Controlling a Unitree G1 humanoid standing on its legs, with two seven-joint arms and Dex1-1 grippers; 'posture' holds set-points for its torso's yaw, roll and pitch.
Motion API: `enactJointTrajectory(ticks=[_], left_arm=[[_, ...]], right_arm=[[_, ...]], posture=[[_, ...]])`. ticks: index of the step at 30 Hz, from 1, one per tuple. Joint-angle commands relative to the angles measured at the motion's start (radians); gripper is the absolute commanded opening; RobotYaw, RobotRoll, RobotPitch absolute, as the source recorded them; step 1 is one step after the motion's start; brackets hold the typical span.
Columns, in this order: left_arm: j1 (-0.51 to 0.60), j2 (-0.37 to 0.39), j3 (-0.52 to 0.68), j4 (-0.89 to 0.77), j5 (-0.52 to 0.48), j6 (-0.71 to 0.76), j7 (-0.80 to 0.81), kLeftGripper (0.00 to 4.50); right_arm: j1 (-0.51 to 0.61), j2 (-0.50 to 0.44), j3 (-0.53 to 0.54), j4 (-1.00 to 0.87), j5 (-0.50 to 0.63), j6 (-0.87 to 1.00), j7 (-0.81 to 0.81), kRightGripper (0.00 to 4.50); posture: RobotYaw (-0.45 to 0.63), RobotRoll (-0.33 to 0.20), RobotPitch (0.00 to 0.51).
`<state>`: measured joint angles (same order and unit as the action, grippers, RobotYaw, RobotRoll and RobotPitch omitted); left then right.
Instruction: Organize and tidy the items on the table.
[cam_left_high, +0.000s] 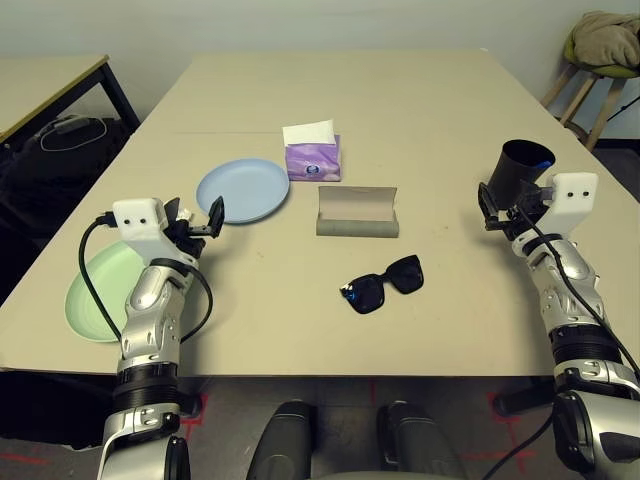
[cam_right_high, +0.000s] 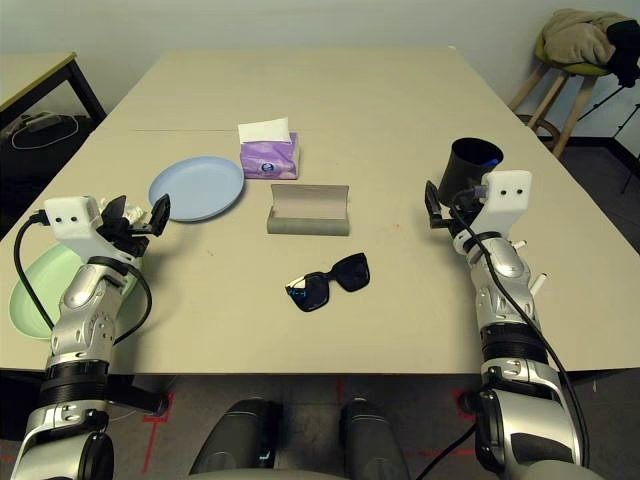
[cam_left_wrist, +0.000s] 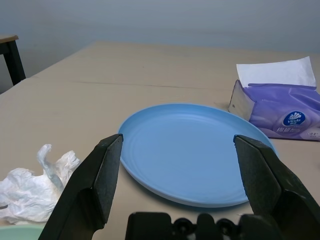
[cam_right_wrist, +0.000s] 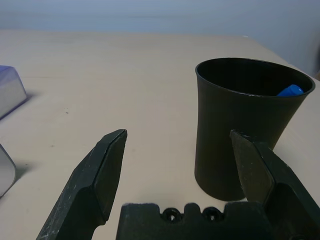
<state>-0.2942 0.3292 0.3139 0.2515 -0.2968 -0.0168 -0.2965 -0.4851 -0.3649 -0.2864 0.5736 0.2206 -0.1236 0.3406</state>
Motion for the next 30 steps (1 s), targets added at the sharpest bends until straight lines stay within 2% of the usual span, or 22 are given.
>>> enactJointTrajectory(ticks=[1,30], left_arm=[[0.011,-0.001,-0.006,-0.007,0.0,0.008,-0.004,4.5],[-0.004,0.022,0.005,0.001,0.002,0.015,-0.008,4.5]], right_arm=[[0.009,-0.007,-0.001,-0.008,0.003,0.004,0.001,4.46],[0.049,-0.003,-0.026,-0.049,0.012,-0.074,-0.036,4.46]], posture=[[0.09,0.0,0.069],[0.11,0.0,0.07]])
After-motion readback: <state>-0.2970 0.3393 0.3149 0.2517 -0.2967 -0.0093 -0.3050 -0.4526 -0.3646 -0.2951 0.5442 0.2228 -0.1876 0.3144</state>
